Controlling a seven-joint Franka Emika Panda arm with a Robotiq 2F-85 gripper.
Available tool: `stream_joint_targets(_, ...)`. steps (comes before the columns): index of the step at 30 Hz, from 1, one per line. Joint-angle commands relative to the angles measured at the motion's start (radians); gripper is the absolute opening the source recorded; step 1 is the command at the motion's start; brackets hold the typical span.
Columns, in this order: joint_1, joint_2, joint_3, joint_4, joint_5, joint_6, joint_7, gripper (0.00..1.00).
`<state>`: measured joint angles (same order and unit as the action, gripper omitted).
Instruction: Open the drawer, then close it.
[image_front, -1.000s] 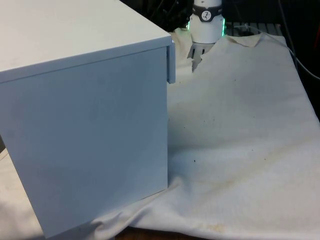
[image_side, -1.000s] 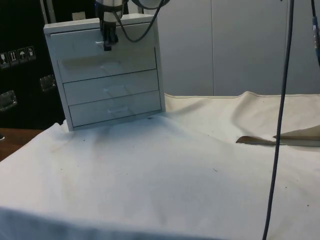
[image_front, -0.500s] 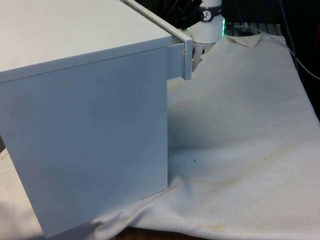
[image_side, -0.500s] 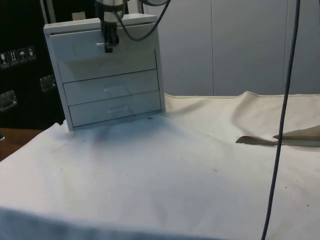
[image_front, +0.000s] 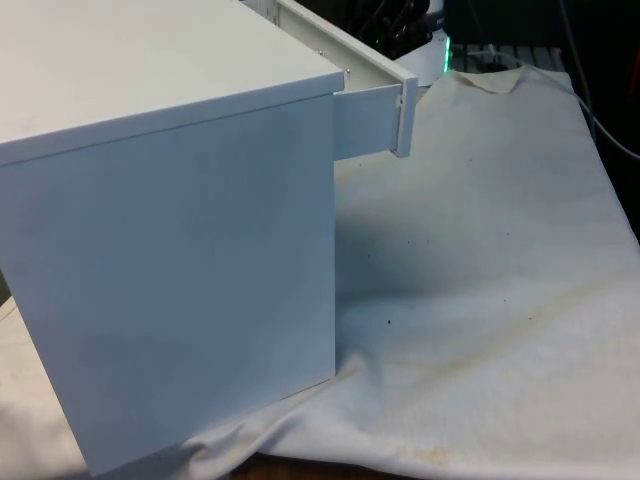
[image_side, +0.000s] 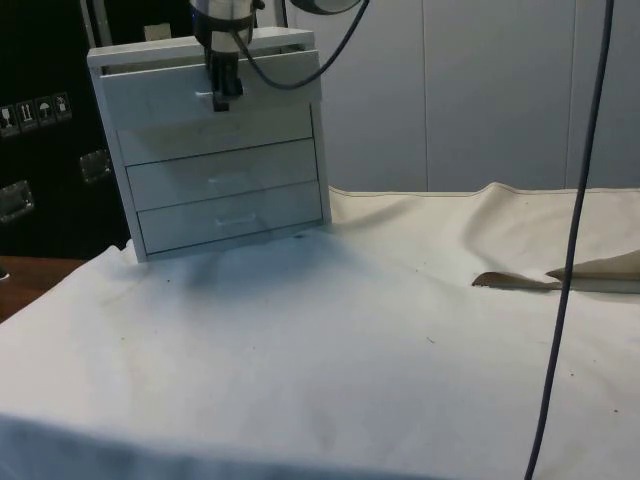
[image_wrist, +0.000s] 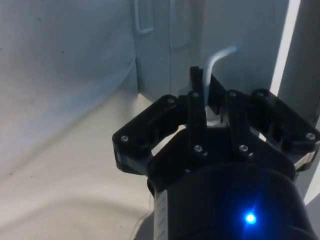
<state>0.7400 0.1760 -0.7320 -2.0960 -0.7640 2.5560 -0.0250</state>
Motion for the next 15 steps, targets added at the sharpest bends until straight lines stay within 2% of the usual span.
stream_joint_targets(1, 0.016, -0.016, 0.005, -0.013, -0.031, -0.012, 0.036, 0.00)
stream_joint_targets(8, 0.014, -0.047, 0.050, -0.042, -0.105, -0.051, 0.122, 0.00)
stream_joint_targets(9, 0.002, -0.037, 0.050, -0.035, -0.089, -0.044, 0.104, 0.00)
stream_joint_targets(10, 0.014, -0.050, 0.056, -0.045, -0.112, -0.056, 0.132, 0.00)
stream_joint_targets(15, 0.012, -0.073, 0.092, -0.067, -0.152, -0.086, 0.184, 0.00)
